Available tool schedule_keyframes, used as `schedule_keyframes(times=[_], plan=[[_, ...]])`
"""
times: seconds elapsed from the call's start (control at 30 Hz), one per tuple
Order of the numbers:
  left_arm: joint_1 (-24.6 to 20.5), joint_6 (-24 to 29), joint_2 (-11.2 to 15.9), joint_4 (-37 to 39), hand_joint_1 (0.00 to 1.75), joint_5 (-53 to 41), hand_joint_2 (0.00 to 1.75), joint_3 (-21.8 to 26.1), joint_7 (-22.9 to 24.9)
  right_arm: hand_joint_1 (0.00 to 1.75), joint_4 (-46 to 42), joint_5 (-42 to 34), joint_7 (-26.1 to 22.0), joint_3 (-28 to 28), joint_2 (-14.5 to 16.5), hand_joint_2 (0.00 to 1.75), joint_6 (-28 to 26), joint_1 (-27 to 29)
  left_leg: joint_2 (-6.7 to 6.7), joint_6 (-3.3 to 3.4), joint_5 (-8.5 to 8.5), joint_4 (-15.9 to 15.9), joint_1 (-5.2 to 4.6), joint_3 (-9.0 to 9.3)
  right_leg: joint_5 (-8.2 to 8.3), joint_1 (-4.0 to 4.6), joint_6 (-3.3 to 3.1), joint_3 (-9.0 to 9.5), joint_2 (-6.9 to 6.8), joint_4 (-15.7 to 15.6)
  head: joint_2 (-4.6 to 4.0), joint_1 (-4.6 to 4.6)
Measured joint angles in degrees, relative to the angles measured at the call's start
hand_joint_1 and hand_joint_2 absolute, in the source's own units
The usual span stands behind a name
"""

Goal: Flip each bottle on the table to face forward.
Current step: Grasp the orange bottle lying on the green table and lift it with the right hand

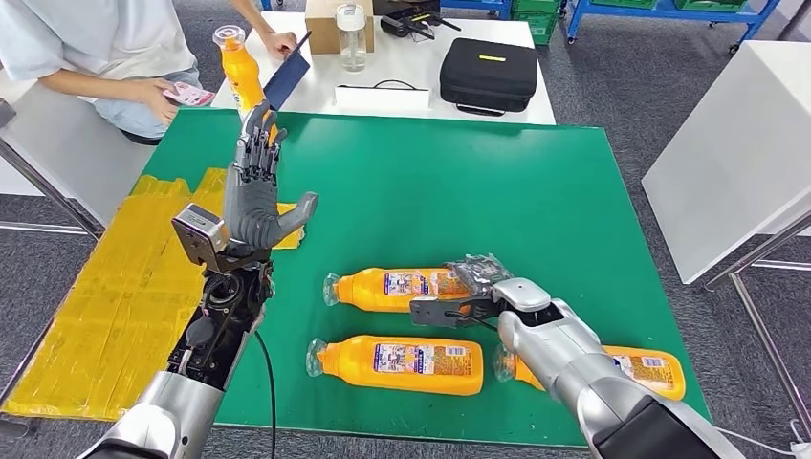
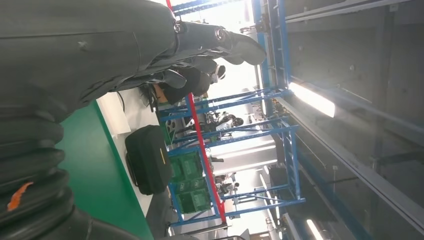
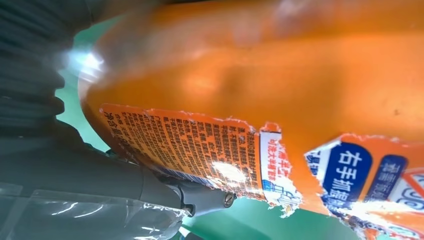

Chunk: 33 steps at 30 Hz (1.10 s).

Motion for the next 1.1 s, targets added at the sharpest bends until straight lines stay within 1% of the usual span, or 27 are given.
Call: schedule_keyframes(times=[0.17, 0.23, 0.33, 0.43, 0.5, 0.57, 0.67, 0.73, 0.83, 0.9, 1.0, 1.1], plan=[[0.18, -0.07, -0.02, -0.01, 0.0, -0.01, 1.75, 0.01, 0.0, 1.75, 0.18, -0.05, 0.44, -0.05, 0.51, 1.75, -2.26, 0.27, 0.04, -0.06, 0.05, -0.01, -0.01, 0.01, 0.1, 0.0, -0.11, -0.05, 0.02, -0.01, 0.0, 0.0], [0.38, -0.12, -0.07, -0.03, 0.0, -0.11, 1.75, 0.07, 0.0, 1.75, 0.22, -0.4, 0.43, -0.34, 0.74, 1.75, -4.09, 0.45, 0.05, -0.08, 0.08, -0.01, 0.0, 0.01, 0.17, 0.01, -0.07, -0.05, 0.03, -0.01, 0.0, 0.01], [1.0, -0.14, -0.21, -0.24, 0.0, -0.53, 1.75, 0.25, 0.0, 1.75, 0.25, -2.3, 0.04, -1.96, 1.26, 1.75, -8.67, 1.17, 0.07, -0.1, 0.14, -0.01, 0.0, -0.01, 0.27, 0.01, -0.02, -0.08, 0.05, 0.0, 0.0, 0.01], [1.55, -0.26, -0.36, -0.41, 0.0, -0.69, 1.75, 0.53, 0.12, 1.75, 0.09, -6.21, -1.6, -5.42, 1.77, 1.75, -14.06, 2.39, 0.06, -0.09, 0.27, -0.01, 0.0, -0.24, 0.37, 0.01, 0.0, -0.26, 0.04, 0.02, 0.0, 0.01], [1.71, -0.6, -0.49, -0.42, 0.0, -0.36, 1.75, 1.05, 0.98, 1.75, -0.61, -9.93, -3.67, -8.84, 2.15, 1.75, -17.23, 3.09, 0.05, -0.06, 0.39, -0.01, 0.0, -0.48, 0.46, 0.01, 0.03, -0.48, 0.04, 0.03, 0.0, -0.01], [1.73, -1.03, -0.65, -0.42, 0.0, 0.43, 1.75, 1.59, 2.88, 1.75, -2.0, -14.29, -6.36, -13.11, 2.52, 1.75, -20.03, 3.68, 0.04, -0.04, 0.45, -0.01, 0.0, -0.63, 0.48, 0.01, 0.05, -0.61, 0.03, 0.04, 0.0, -0.01], [1.72, -1.92, -0.76, -0.42, 0.0, 1.91, 1.75, 1.92, 6.31, 1.75, -4.69, -20.85, -10.55, -19.66, 3.07, 1.75, -22.4, 4.55, 0.0, -0.03, 0.47, -0.01, 0.0, -0.74, 0.48, 0.0, 0.04, -0.69, 0.0, 0.04, 0.0, -0.01], [1.72, -4.13, -0.76, -0.42, 0.0, 4.21, 1.75, 1.95, 8.73, 1.75, -6.49, -25.06, -13.76, -23.65, 3.49, 1.75, -23.29, 5.32, -0.01, -0.03, 0.47, -0.01, 0.0, -0.85, 0.48, 0.0, 0.04, -0.78, -0.01, 0.04, 0.0, 0.0], [1.8, -9.33, -0.76, -0.42, 0.0, 9.06, 1.75, 1.82, 11.25, 1.75, -8.92, -30.43, -18.91, -28.98, 4.37, 1.75, -24.89, 6.62, -0.01, -0.02, 0.46, -0.01, -0.03, -0.98, 0.48, -0.03, 0.05, -0.92, -0.01, 0.04, 0.0, 0.0], [1.93, -10.67, -0.76, -0.48, 0.0, 10.15, 1.75, 1.49, 11.81, 1.75, -10.17, -32.59, -21.03, -31.57, 4.92, 1.75, -25.71, 7.44, -0.01, -0.02, 0.46, -0.01, -0.05, -1.04, 0.48, -0.04, 0.05, -0.99, -0.01, 0.04, 0.0, 0.0], [2.27, -11.23, -0.74, -0.93, 0.0, 10.42, 1.75, 0.23, 12.55, 1.75, -11.97, -36.16, -24.16, -34.38, 5.69, 1.75, -26.61, 8.82, -0.02, -0.02, 0.46, 0.0, -0.06, -1.14, 0.48, -0.05, 0.05, -1.08, -0.01, 0.04, 0.0, -0.01], [2.35, -11.44, -0.75, -1.48, 0.0, 10.39, 1.75, -1.76, 13.97, 1.75, -13.62, -39.3, -26.03, -36.07, 6.26, 1.75, -25.98, 9.75, -0.01, -0.02, 0.46, 0.0, -0.06, -1.16, 0.48, -0.05, 0.05, -1.11, -0.01, 0.04, 0.0, -0.01]])
